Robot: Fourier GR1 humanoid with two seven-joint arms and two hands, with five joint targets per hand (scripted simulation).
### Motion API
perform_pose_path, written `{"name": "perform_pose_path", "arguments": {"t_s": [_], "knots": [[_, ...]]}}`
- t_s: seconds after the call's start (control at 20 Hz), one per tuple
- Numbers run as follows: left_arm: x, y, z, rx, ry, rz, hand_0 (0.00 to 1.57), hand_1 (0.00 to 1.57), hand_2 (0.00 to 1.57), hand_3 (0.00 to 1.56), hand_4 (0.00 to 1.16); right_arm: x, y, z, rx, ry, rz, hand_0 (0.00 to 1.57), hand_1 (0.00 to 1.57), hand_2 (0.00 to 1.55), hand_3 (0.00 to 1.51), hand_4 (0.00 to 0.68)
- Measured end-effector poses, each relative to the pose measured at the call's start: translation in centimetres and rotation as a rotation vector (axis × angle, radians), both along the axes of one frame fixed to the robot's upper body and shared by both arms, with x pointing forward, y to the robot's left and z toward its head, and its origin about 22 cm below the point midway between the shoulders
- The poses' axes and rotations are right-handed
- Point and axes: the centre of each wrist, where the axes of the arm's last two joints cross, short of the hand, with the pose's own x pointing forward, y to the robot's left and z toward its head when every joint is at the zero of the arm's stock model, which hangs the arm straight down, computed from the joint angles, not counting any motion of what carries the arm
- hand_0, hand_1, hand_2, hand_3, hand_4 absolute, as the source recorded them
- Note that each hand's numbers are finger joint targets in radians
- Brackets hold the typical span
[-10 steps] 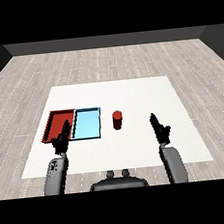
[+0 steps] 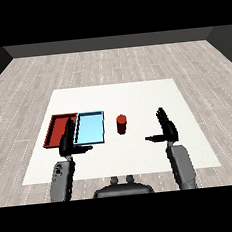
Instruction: Pick the red can and put it in the red box
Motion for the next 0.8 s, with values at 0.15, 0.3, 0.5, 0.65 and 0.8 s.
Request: {"name": "perform_pose_path", "arguments": {"t_s": [0.15,0.3,0.5,0.65,0.8], "knots": [[0.1,0.0,-0.4,-0.019,-0.098,-0.009,0.0,0.0,0.0,0.0,0.0,-0.3,-0.8,-0.1,0.015,-0.089,0.016,0.0,0.0,0.0,0.0,0.0],[0.4,0.0,-0.5,-0.025,-0.148,-0.015,0.0,0.0,0.0,0.0,0.0,-0.3,-1.2,-0.8,0.026,-0.131,0.027,0.0,0.0,0.0,0.0,0.0],[0.1,-0.6,-1.0,-0.033,-0.178,-0.025,0.0,0.0,0.0,0.0,0.0,-0.1,-1.0,-1.0,0.029,-0.157,0.03,0.0,0.0,0.0,0.0,0.0],[0.1,-0.2,-1.5,-0.018,-0.185,-0.023,0.0,0.0,0.0,0.0,0.0,-0.2,-1.1,-1.1,0.036,-0.163,0.033,0.0,0.0,0.0,0.0,0.0],[0.0,0.2,-1.1,-0.009,-0.191,-0.019,0.0,0.0,0.0,0.0,0.0,0.7,-1.0,-1.2,0.03,-0.164,0.034,0.0,0.0,0.0,0.0,0.0]]}}
